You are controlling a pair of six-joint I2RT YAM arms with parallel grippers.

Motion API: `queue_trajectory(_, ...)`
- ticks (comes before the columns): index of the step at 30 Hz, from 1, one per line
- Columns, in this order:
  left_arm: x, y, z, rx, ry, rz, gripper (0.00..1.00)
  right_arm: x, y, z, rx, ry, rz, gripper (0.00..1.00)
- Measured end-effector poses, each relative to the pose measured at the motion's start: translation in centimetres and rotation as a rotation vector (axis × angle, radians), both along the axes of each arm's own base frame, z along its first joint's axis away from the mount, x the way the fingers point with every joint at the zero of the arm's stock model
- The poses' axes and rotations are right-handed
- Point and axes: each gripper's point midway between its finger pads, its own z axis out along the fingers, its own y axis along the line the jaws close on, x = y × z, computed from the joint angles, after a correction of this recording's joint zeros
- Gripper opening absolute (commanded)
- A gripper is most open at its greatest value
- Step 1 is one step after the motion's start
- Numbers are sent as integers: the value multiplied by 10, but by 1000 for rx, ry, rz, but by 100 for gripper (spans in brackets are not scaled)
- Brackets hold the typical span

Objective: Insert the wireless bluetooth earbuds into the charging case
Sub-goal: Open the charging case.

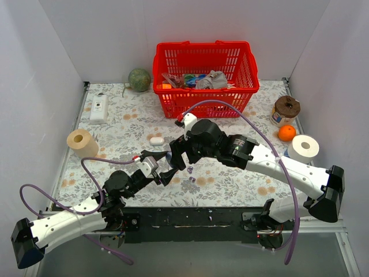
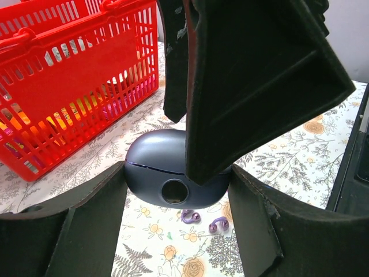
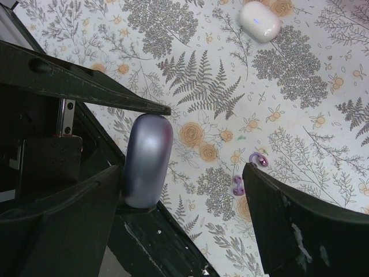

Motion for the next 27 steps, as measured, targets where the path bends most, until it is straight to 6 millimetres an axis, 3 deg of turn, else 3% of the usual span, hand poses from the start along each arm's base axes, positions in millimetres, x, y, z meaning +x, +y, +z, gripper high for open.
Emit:
queue_trajectory(17, 1, -1, 0, 2, -3, -2, 0, 6, -9, 3, 18, 12, -44, 92)
queue_trajectory(27, 2, -2, 4, -10, -14, 1, 0, 23, -27, 6, 14, -20, -123, 91)
